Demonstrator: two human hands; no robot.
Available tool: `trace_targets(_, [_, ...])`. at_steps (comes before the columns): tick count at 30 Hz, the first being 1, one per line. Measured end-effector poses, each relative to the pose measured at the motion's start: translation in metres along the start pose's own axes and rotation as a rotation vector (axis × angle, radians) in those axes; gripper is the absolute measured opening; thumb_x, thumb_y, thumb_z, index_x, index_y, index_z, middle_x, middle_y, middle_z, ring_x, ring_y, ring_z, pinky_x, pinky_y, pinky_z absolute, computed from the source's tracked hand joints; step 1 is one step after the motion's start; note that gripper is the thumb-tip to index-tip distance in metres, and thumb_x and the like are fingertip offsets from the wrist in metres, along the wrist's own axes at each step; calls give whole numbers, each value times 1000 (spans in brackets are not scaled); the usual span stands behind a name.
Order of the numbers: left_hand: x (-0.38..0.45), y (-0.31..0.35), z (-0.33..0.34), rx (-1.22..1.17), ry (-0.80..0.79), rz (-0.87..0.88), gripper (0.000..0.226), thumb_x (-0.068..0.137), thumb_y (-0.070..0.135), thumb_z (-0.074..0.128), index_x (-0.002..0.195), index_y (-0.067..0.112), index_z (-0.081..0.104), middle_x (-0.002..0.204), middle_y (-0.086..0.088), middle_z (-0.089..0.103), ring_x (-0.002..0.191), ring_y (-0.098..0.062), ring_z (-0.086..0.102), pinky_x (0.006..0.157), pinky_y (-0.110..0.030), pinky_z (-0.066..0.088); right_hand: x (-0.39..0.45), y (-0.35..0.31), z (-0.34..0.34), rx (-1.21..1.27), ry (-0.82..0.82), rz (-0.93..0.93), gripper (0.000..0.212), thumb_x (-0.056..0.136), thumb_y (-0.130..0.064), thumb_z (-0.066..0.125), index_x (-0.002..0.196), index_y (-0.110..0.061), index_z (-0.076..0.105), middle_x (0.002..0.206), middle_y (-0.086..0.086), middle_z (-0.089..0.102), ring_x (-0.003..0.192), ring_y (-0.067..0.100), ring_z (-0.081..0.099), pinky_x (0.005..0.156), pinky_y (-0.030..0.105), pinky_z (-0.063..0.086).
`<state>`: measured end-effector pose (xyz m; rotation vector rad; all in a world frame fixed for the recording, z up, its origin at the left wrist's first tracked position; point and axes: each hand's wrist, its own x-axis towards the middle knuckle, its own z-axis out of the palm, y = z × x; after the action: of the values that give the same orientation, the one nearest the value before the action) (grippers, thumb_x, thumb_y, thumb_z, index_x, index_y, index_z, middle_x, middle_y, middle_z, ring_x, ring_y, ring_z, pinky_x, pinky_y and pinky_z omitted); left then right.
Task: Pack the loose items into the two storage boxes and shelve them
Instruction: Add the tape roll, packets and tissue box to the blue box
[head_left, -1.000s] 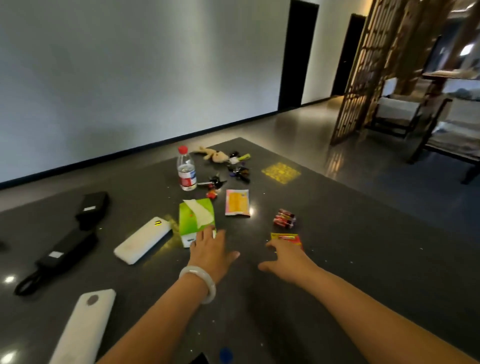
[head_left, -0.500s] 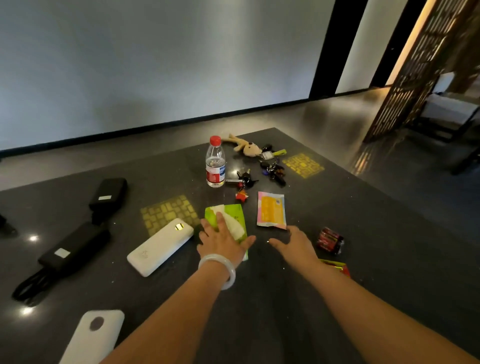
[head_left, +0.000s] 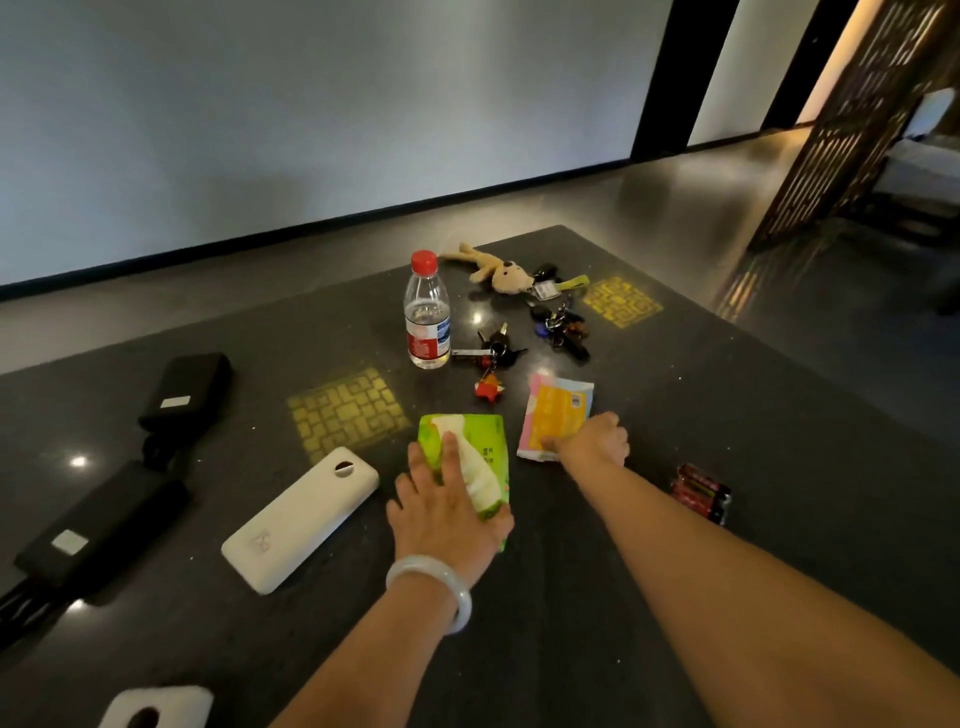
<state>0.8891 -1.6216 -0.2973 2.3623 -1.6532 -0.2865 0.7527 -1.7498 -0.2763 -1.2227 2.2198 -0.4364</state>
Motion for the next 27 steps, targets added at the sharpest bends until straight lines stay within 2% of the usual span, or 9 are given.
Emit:
trace_targets(4, [1,0,-3,9,-24,-3,107,72,74,49,145,34,-18,157,-9,0,135,-36,24,107,-50,31,-3,8,-10,-3,-105,42,68,72,-37,82,126,-9,51,129,15,53,117,29,52,98,40,46])
trace_targets(7, [0,0,-7,22,-46,-16,106,74,77,46,146,33,-18,158,-12,-2,137,-37,22,109,-50,30,-14,24,-18,209,-151,-17,43,82,-23,74,119,-9,56,121,13,59,109,27,57,94,42,50])
trace_targets(9, [-4,1,-12,15,-77,-42,106,74,81,44,147,36,-18,157,-14,-1,140,-38,18,110,-51,26,-31,41,-27,443,-193,-31,32,87,-14,68,116,-10,54,119,12,59,103,26,60,86,42,54])
trace_targets(12, [-10,5,-22,17,-137,-89,105,73,84,44,146,43,-19,148,-21,16,135,-40,25,106,-51,29,-59,70,-49,550,-244,-87,21,92,-14,62,110,-16,52,118,9,59,94,19,62,67,30,56])
trace_targets(14, [-15,10,-29,19,-162,-105,103,75,78,49,146,46,-18,140,-20,25,129,-38,31,102,-49,33,-75,89,-67,575,-250,-122,19,92,-16,62,109,-17,53,116,6,61,93,17,63,69,31,57])
trace_targets(17, [-28,17,-37,-31,-195,-93,101,77,69,58,147,48,-11,137,-17,26,127,-36,30,101,-47,34,-100,118,-103,568,-215,-147,23,91,-21,62,113,-22,55,113,1,63,99,18,64,81,36,55])
trace_targets(20, [-53,30,-38,-95,-228,-24,100,76,61,65,149,48,-2,137,-15,26,129,-35,30,103,-46,34,-123,150,-147,630,-194,-150,17,91,-23,62,107,-24,58,106,0,68,94,17,68,82,41,57])
trace_targets(27, [-144,114,-42,-365,-353,373,95,74,50,73,148,48,13,129,-8,29,126,-34,32,107,-45,34,-180,248,-257,622,33,-162,17,91,-25,60,107,-21,60,98,0,71,86,12,71,76,33,57])
